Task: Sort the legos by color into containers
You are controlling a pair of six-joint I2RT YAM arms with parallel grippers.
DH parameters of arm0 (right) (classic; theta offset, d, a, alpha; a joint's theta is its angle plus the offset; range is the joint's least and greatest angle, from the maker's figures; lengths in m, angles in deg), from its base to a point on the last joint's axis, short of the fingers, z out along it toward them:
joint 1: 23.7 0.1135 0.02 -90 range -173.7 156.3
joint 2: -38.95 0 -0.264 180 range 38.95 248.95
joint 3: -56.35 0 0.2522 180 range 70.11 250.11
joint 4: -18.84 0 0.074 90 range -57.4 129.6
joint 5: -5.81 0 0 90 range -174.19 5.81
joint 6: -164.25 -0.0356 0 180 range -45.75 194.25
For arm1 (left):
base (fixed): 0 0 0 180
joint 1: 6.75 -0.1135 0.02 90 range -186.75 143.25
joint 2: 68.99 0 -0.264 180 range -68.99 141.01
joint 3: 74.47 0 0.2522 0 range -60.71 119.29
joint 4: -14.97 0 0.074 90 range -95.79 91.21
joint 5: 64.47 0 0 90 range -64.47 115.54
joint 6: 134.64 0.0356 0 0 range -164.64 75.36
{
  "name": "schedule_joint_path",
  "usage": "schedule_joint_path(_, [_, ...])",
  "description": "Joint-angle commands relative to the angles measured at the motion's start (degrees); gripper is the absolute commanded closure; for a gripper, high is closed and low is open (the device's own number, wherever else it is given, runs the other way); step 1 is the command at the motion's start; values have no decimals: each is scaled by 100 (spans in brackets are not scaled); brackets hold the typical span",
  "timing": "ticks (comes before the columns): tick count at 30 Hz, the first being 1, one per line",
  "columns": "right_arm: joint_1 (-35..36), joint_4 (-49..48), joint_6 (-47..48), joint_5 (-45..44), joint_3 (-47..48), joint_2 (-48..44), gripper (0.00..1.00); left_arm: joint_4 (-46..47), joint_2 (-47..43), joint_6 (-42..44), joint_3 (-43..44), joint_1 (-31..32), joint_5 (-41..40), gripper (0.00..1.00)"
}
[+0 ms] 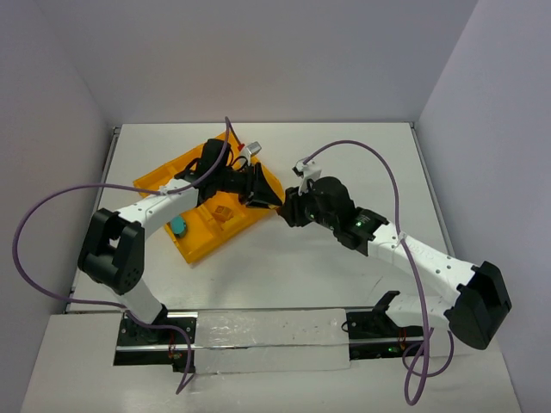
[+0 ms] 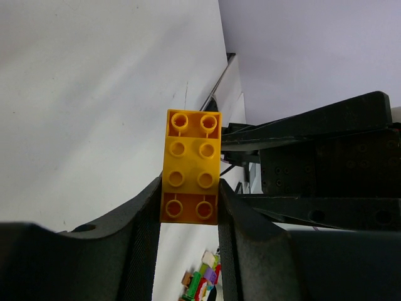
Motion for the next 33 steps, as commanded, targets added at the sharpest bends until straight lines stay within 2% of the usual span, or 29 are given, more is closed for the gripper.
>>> schedule_joint_path(1, [172, 84, 150, -201, -145, -118, 95, 482, -375, -330, 44, -246, -76, 100])
schedule_joint_path(10, [236, 98, 163, -226, -183, -212, 95, 588, -527, -447, -28, -398, -204, 100])
schedule_joint_path(14, [238, 112, 140, -293, -210, -300, 95, 81, -650, -76, 140, -563, -520, 100])
schedule_joint_path(16, [238, 140, 124, -376, -210, -344, 95, -780, -740, 262, 295, -653, -1026, 100])
schedule_joint_path(17, [238, 180, 114, -458, -210, -368, 95, -1370, -846, 542, 438, -717, -2084, 100])
schedule_joint_path(18, [238, 197, 99, -492, -210, -377, 95, -1724, -903, 684, 629, -725, -2636, 100])
schedule_joint_path(22, [231, 205, 58, -559, -205, -372, 94, -2784, -1173, 1115, 910, -732, -4495, 100])
schedule_joint_path(24, [238, 206, 46, -561, -173, -340, 94, -2988, -1300, 1209, 922, -734, -5128, 100])
schedule_joint_path(28, [238, 210, 37, -544, -84, -255, 94, -3241, -1277, 1269, 919, -738, -5769, 100])
schedule_joint_path(33, [238, 215, 37, -508, -15, -209, 94, -2999, -1101, 1269, 645, -743, -5592, 100])
